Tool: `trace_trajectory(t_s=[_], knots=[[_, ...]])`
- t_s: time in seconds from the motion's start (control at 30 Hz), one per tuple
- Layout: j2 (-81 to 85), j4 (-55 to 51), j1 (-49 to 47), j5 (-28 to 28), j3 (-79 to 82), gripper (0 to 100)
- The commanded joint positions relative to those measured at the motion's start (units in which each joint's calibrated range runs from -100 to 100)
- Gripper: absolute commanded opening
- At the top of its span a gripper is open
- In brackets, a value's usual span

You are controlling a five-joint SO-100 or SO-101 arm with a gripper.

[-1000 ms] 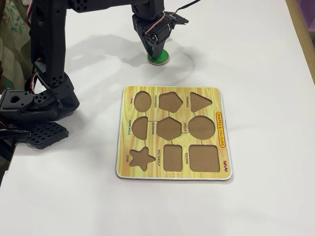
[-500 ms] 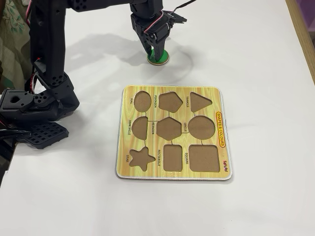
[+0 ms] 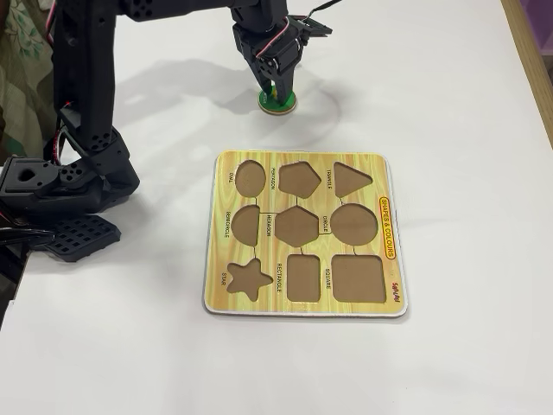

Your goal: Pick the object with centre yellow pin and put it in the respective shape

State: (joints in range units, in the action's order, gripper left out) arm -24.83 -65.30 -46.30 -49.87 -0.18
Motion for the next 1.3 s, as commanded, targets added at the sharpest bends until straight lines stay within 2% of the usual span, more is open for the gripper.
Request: trace_trajectory(t_s=[0.0,1.27], knots=[[1.4,0.4,0.6,-0.2,0.4,11],[1.3,0.5,0.8,-0.2,0.4,4]])
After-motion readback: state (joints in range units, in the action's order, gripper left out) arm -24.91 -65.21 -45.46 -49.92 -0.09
